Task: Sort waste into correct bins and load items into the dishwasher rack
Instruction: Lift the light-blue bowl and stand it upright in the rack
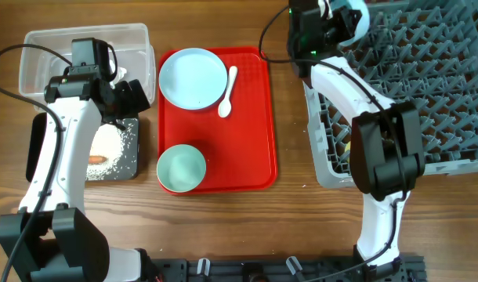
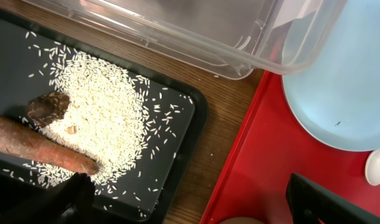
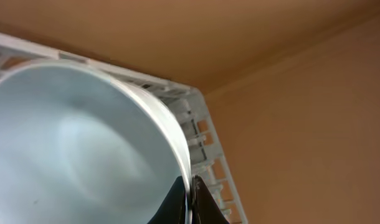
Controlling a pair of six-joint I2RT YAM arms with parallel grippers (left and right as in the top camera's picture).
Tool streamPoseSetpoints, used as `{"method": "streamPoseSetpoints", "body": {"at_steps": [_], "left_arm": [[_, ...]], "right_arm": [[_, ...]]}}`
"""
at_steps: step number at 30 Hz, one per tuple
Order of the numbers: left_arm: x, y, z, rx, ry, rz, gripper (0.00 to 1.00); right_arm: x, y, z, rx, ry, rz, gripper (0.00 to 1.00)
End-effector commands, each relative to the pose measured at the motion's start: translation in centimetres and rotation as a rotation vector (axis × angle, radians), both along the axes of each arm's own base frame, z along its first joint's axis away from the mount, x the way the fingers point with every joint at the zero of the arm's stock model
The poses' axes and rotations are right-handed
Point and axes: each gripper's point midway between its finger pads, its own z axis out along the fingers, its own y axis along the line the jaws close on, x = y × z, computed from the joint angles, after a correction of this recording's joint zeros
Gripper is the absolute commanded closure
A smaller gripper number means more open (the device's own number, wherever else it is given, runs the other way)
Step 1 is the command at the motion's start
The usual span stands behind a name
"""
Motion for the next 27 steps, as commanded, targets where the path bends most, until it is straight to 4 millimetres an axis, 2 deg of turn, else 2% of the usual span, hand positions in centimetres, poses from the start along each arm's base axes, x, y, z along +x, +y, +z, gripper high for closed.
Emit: {"method": "streamPoseSetpoints", "body": {"at_steps": [1,10,14,17,18,19,20,23,27], "left_arm": [[0.4,0.4,1.4,0.012,-0.041,0.007,0.0],[0.4,0.4,1.4,0.013,-0.041,0.006,0.0],[0.4,0.4,1.4,0.013,-0.041,0.006,0.0],[0.4,0.4,1.4,0.012,-0.041,0.007,0.0],[0.4,0.4,1.4,0.013,-0.041,0.006,0.0],[0.4,0.4,1.4,0.013,-0.041,0.006,0.0],[0.4,0.4,1.4,0.013,-0.041,0.006,0.0],[0.4,0.4,1.4,0.013,-0.041,0.006,0.0],[0.4,0.4,1.4,0.013,-0.041,0.006,0.0]], "right_arm": [[0.5,0.9,-1.7,0.113,-0.071,0.02,0.96],[0.5,3.2,-2.4,0.115,-0.025,0.084,0.95],[0.1,4.4,-2.9,0.104,0.013,0.106,0.84],[-0.3,5.4,-3.2,0.094,0.042,0.123,0.36],[-0.4,5.7,-3.4,0.09,0.052,0.129,0.15],[-0.5,6.0,-3.4,0.088,0.057,0.135,0.07],[-0.5,6.3,-3.4,0.088,0.056,0.14,0.0],[-0.7,7.4,-3.1,0.091,0.05,0.159,0.0],[-0.8,9.0,-1.7,0.111,0.022,0.201,0.0]]}}
